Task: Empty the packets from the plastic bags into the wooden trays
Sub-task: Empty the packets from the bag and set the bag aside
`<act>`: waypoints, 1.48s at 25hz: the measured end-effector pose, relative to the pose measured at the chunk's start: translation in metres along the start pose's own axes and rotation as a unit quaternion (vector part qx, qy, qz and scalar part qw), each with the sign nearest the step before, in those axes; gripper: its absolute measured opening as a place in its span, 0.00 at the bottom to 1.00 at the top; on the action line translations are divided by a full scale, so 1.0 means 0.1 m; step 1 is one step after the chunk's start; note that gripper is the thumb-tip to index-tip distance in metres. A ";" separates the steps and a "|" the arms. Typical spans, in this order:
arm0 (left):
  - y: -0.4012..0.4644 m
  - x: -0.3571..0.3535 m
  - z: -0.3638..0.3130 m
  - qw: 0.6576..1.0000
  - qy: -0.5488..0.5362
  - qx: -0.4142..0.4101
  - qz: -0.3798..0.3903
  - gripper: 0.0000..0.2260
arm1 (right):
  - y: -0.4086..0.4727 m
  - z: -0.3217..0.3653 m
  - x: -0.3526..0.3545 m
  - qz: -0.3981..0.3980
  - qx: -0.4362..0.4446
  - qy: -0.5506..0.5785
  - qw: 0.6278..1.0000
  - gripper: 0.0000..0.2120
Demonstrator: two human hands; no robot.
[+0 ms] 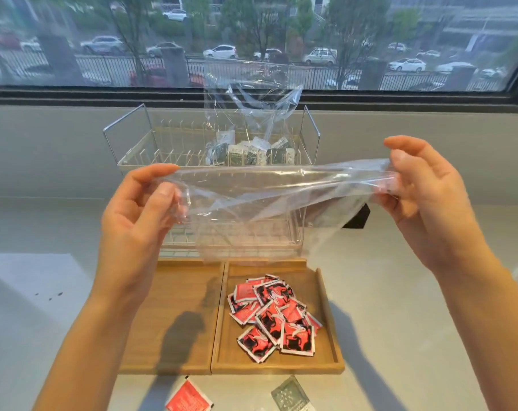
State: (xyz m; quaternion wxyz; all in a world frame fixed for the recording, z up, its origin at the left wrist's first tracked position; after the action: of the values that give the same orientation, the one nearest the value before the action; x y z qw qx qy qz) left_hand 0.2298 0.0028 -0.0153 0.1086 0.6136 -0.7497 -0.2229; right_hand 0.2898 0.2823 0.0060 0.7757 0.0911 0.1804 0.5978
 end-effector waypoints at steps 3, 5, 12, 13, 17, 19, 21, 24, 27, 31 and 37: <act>0.00 0.08 0.08 1.000 0.019 -0.016 0.006 0.11 | 0.00 -0.04 -0.04 0.028 0.035 -0.069 0.997 0.11; -0.06 0.15 0.19 0.998 0.062 -0.016 0.015 0.09 | -0.06 -0.18 0.00 0.034 0.042 -0.115 0.992 0.11; -0.86 0.36 1.52 0.949 0.179 0.256 0.036 0.10 | -0.78 -1.77 0.43 0.008 -0.221 -0.204 0.954 0.13; -1.02 0.38 1.73 0.934 0.183 0.306 0.035 0.10 | -0.93 -2.01 0.47 0.007 -0.276 -0.193 0.941 0.14; -1.49 0.44 2.19 0.890 0.150 0.430 0.036 0.15 | -1.33 -2.53 0.57 -0.008 -0.395 -0.180 0.901 0.16; -1.56 0.49 2.26 0.879 0.148 0.452 0.030 0.17 | -1.37 -2.61 0.58 -0.011 -0.414 -0.197 0.889 0.16; -1.54 0.51 2.28 0.873 0.159 0.460 0.032 0.18 | -1.33 -2.60 0.57 0.022 -0.404 -0.277 0.871 0.16; -1.44 0.52 2.25 0.866 0.211 0.450 0.049 0.17 | -1.17 -2.51 0.54 0.082 -0.346 -0.435 0.827 0.16; -1.25 0.56 2.23 0.862 0.260 0.434 0.029 0.18 | -0.92 -2.42 0.55 0.071 -0.315 -0.464 0.825 0.17; -0.93 0.55 2.35 0.859 0.259 0.440 0.012 0.19 | -0.51 -2.52 0.53 0.050 -0.312 -0.449 0.836 0.24; -0.55 0.42 2.62 0.856 0.228 0.464 0.003 0.20 | -0.17 -2.79 0.43 -0.004 -0.335 -0.388 0.859 0.24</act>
State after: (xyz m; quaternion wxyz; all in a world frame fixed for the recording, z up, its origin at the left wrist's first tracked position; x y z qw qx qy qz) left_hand 0.1542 0.0071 -0.2757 -0.0202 0.6245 -0.7220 0.2972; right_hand 0.2058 0.2987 -0.2638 0.7692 0.0495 -0.3456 0.5352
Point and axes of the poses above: each hand's wrist, its own y-axis towards the middle knuckle, its own x-axis out of the back of the hand, z = x × y, the point moved 7 cm from there along y, towards the middle knuckle, and after that the axes turned 4 degrees about z, right-handed, at the moved point
